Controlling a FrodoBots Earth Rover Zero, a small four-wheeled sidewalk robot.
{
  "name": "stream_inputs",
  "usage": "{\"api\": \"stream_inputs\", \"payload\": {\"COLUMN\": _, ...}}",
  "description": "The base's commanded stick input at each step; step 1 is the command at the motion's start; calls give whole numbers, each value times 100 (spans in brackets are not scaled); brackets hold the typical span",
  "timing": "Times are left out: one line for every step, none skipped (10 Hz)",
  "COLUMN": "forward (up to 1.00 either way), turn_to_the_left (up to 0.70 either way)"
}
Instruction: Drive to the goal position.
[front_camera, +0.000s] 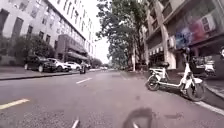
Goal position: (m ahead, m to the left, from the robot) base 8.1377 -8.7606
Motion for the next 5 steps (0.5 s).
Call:
{"api": "stream_inputs", "payload": {"forward": 70, "turn_to_the_left": 0}}
{"api": "stream_inputs", "payload": {"forward": 70, "turn_to_the_left": 0}}
{"api": "stream_inputs", "payload": {"forward": 70, "turn_to_the_left": 0}}
{"api": "stream_inputs", "payload": {"forward": 70, "turn_to_the_left": 0}}
{"api": "stream_inputs", "payload": {"forward": 70, "turn_to_the_left": 0}}
